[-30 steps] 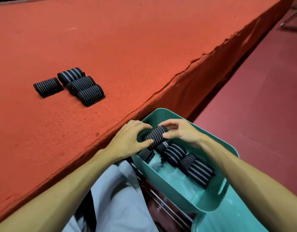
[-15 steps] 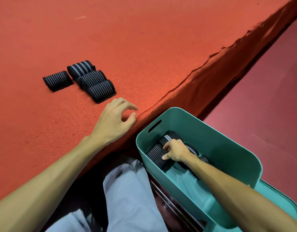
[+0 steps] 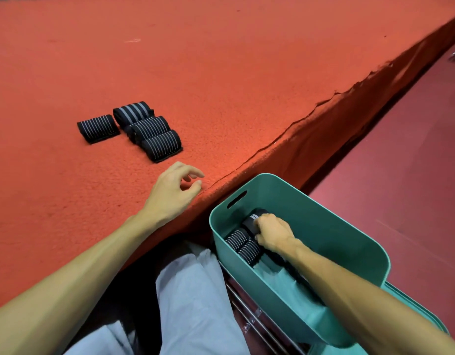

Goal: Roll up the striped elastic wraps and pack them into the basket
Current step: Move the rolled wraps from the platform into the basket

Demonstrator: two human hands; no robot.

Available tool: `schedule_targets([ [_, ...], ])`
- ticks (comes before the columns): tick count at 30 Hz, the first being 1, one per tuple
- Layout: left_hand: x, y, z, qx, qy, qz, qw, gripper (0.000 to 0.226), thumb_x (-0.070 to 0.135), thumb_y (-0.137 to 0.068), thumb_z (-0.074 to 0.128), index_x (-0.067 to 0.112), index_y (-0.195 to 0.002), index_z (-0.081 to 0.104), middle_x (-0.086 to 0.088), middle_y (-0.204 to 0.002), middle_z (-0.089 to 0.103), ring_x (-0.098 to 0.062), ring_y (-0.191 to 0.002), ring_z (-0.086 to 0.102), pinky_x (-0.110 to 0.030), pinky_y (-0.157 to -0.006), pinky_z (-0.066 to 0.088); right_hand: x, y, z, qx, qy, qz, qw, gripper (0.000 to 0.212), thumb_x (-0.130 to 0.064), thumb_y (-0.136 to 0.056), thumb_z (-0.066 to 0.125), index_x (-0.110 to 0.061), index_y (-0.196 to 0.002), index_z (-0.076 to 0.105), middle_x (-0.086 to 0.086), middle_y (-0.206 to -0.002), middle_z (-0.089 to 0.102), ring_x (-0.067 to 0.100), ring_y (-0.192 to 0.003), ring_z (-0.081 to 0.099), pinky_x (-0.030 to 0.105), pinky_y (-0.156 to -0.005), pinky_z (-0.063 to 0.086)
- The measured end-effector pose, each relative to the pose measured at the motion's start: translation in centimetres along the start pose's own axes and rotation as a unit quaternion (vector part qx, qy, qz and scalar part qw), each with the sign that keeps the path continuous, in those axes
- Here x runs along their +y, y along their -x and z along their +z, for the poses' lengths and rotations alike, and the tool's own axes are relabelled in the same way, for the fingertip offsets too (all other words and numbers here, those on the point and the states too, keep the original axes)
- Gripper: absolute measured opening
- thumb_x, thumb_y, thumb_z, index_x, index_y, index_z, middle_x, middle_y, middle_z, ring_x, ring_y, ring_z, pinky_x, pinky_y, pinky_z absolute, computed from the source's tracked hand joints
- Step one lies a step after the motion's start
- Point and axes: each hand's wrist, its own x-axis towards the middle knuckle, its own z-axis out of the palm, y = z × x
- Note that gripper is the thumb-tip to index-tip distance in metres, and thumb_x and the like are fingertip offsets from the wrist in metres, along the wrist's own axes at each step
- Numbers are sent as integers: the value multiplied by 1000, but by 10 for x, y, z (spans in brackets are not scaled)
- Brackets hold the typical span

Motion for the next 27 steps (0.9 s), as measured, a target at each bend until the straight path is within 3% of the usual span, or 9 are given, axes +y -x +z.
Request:
schedule_targets([
  [5, -1, 2, -15, -8, 10, -36, 999, 15, 9, -85, 63, 19, -94, 70, -1, -96, 61, -11, -86, 57, -2, -73, 35, -2, 3, -71, 71, -112, -41, 990, 20, -22, -88, 60, -18, -104, 71, 3, -109, 70, 21, -101, 63, 30, -89, 49],
  [7, -3, 2, -25, -27, 11, -47, 998, 15, 11, -86, 63, 20, -97, 69, -1, -99, 59, -9, -88, 57, -8, -76, 36, -11, 5, -103, 85, -123, -99, 984, 19, -22, -89, 62, -17, -104, 73, 0, -108, 70, 13, -92, 60, 22, -84, 43],
  [12, -21, -5, -54, -45, 19, -78, 996, 17, 14, -86, 62, 24, -100, 64, 0, -105, 54, -10, -88, 57, -22, -83, 40, -59, -6, -160, 160, -159, -172, 959, 17, -26, -91, 60, -18, -101, 72, -4, -102, 65, 11, -85, 59, 27, -78, 48],
  [17, -53, -20, -75, -21, 3, -95, 995, 26, 10, -85, 63, 23, -108, 60, -2, -110, 54, -13, -93, 57, -19, -84, 38, -115, -54, -175, 173, -160, -229, 944, 15, -24, -89, 61, -19, -98, 73, 2, -100, 65, 16, -85, 60, 32, -81, 47],
  [21, -74, -40, -77, 29, -28, -75, 996, 34, 8, -84, 65, 14, -116, 58, 3, -111, 50, -12, -99, 53, -23, -92, 39, -138, -90, -172, 165, -174, -242, 940, 17, -18, -86, 62, -20, -98, 73, 3, -99, 65, 15, -84, 59, 22, -76, 38],
  [24, -83, -60, -64, 55, -61, -67, 994, 40, 17, -86, 64, 11, -124, 54, 1, -117, 49, -14, -112, 48, -29, -101, 36, -141, -108, -169, 169, -204, -228, 937, 19, -17, -85, 61, -23, -100, 72, 0, -100, 64, 12, -85, 58, 22, -77, 39],
  [27, -85, -77, -48, 41, -143, -96, 984, 46, 34, -89, 60, 16, -130, 48, -2, -122, 45, -20, -114, 39, -31, -100, 31, -134, -119, -162, 167, -220, -215, 937, 21, -15, -86, 61, -23, -103, 71, -1, -102, 64, 12, -87, 58, 20, -79, 39],
])
